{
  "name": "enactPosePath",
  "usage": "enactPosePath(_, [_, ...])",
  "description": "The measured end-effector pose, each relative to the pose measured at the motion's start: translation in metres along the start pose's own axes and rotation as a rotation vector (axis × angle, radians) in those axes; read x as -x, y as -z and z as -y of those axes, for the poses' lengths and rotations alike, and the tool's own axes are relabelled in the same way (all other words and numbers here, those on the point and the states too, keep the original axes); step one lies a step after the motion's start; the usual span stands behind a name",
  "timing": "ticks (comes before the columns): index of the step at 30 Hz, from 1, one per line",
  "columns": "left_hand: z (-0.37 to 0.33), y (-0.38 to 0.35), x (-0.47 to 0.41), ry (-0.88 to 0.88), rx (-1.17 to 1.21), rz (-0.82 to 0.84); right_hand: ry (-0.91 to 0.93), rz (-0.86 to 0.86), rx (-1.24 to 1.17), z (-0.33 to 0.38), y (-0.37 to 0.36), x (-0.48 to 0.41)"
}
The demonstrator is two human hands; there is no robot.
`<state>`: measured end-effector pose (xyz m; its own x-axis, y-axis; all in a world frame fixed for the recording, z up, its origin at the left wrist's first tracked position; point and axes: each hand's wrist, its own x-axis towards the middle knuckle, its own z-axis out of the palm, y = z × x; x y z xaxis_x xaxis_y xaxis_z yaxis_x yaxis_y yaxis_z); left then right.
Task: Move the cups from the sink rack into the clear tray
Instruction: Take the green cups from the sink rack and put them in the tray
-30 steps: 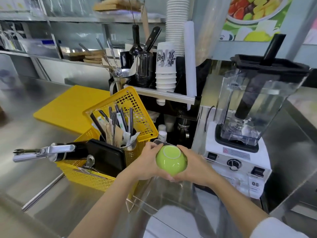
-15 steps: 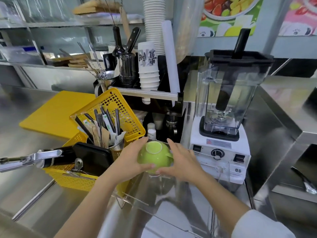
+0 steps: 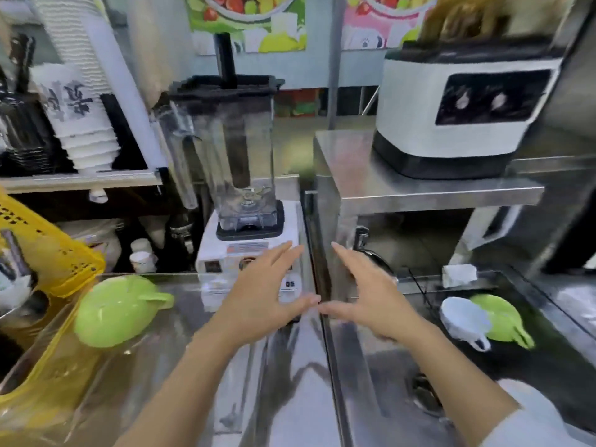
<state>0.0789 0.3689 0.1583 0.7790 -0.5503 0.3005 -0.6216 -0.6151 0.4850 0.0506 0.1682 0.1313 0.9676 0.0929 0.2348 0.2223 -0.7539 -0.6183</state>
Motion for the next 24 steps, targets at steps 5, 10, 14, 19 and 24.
enactPosePath(5, [-0.071, -0.093, -0.044, -0.05, 0.082, 0.114, -0.146, -0.041, -0.021, -0.094, 0.065, 0.045])
enactPosePath(10, [-0.132, -0.195, -0.095, -0.131, 0.041, 0.242, -0.317, -0.077, -0.004, -0.195, 0.115, 0.093])
enactPosePath(14, [-0.162, -0.268, -0.129, -0.159, -0.008, 0.34, -0.44, -0.114, -0.026, -0.259, 0.134, 0.129])
enactPosePath(19, [-0.172, -0.332, -0.162, -0.096, -0.04, 0.433, -0.539, -0.06, -0.072, -0.312, 0.129, 0.152])
enactPosePath(24, [-0.168, -0.37, -0.186, -0.141, -0.305, 0.52, -0.66, 0.009, 0.01, -0.336, 0.107, 0.147])
